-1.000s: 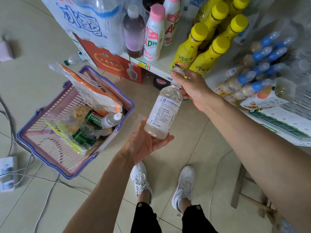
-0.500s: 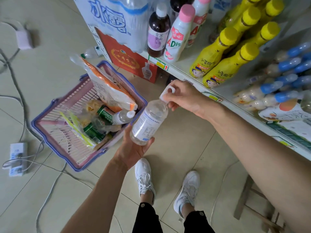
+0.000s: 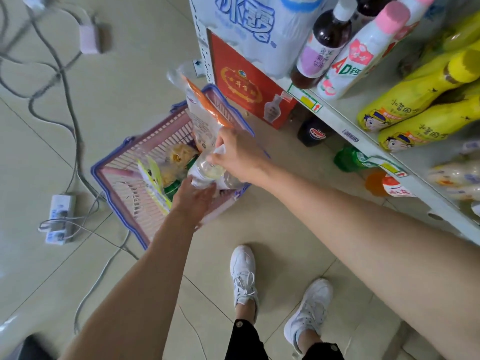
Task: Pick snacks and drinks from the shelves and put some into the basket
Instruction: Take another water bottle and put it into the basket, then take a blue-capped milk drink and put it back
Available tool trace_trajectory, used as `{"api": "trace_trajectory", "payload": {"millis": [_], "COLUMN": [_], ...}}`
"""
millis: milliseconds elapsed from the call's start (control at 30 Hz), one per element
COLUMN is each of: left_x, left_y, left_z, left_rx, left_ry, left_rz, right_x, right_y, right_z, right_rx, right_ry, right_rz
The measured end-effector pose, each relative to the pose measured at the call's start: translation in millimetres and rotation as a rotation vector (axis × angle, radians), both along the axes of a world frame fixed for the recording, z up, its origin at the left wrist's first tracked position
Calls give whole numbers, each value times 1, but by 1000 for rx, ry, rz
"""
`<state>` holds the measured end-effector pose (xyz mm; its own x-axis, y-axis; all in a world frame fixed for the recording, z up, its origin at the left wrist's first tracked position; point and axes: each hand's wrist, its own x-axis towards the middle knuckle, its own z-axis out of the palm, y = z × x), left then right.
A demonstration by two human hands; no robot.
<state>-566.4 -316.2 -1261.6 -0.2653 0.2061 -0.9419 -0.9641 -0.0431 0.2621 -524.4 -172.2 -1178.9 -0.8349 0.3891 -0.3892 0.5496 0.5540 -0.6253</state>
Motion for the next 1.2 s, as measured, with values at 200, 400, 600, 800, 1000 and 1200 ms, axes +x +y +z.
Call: {"api": "trace_trajectory", "payload": {"millis": [200,400,600,800,1000,1200], "left_x": [-41,-44,-38,-24,16,81], "left_y": [-1,20,33,48,79,123], "left_z": [-19,-19,-22,-12,20,53], "left_rx": [20,-30,-24,-4,11,77], "left_ry": [74,106,122,184,172,198], "left_rz": [90,-236,-310,-395,-490,-626], "right_x": [-39,-38,-28,1,62,156], "right_y": [0,13,29,44,60,103], "right_z": [-38,-65,-75,-58,-31,-8], "right_rx": [21,54,70,3,-6,110], "right_ry": [-104,-225,-177,-86,44,110], "right_rz": [-4,-33,-61,-171,-290,-592]}}
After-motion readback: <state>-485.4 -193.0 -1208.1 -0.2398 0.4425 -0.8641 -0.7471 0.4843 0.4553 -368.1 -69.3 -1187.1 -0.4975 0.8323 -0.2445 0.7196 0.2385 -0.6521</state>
